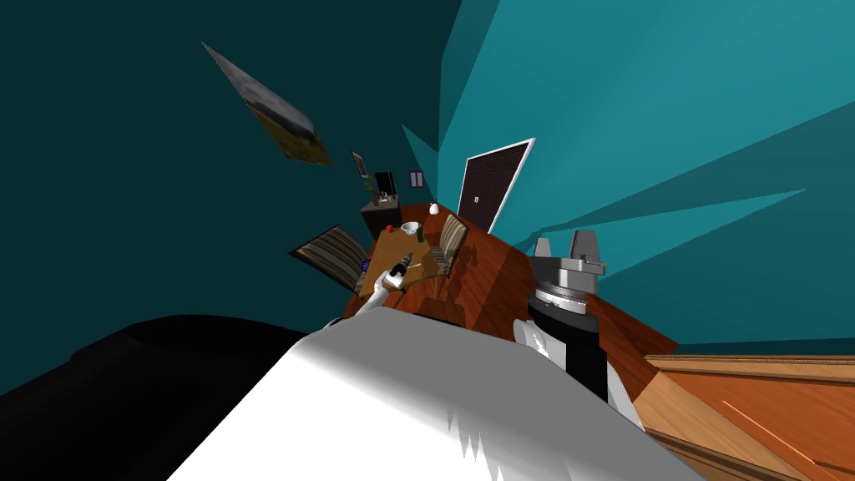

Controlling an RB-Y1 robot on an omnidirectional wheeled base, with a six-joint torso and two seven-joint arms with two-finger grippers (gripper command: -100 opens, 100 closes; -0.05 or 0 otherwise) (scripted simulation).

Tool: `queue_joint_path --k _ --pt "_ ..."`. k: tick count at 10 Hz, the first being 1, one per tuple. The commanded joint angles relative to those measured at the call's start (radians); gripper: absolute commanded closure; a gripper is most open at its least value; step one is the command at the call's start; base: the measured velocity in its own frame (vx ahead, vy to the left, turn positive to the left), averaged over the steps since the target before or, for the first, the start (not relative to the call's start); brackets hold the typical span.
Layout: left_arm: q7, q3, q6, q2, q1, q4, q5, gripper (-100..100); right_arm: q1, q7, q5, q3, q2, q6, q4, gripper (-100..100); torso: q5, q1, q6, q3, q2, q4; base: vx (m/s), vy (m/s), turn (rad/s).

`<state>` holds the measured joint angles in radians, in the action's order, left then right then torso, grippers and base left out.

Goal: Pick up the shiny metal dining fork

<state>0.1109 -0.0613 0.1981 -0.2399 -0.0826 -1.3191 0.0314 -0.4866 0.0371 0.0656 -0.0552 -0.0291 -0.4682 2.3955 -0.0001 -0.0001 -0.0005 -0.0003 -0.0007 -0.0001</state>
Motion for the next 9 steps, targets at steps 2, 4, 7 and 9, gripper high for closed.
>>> queue_joint_path --k 2,4,7,9 --pt "0.002 0.008 0.051 -0.007 -0.041 0.067 -0.012 -100 0.000 0.000 0.000 0.000 0.000 0.000 0.000 0 0.000 0.000 0.000 0.000 0.000 0.000 0.009 -0.006 -0.017" --pt "0.004 0.018 0.095 -0.011 -0.078 0.107 -0.021 -100 0.000 0.000 0.000 0.000 0.000 0.000 0.000 0 0.000 0.000 0.000 0.000 0.000 0.000 0.005 -0.003 -0.008" --pt "0.006 0.029 0.137 -0.014 -0.114 0.205 -0.031 -100 0.000 0.000 0.000 0.000 0.000 0.000 0.000 0 0.000 0.000 0.000 0.000 -0.001 0.000 0.015 -0.008 -0.012" --pt "0.009 0.041 0.179 -0.017 -0.150 0.267 -0.042 -100 0.000 0.000 0.000 0.000 0.000 0.000 0.000 0 0.000 0.000 0.000 -0.001 -0.001 0.000 0.023 -0.011 -0.007"
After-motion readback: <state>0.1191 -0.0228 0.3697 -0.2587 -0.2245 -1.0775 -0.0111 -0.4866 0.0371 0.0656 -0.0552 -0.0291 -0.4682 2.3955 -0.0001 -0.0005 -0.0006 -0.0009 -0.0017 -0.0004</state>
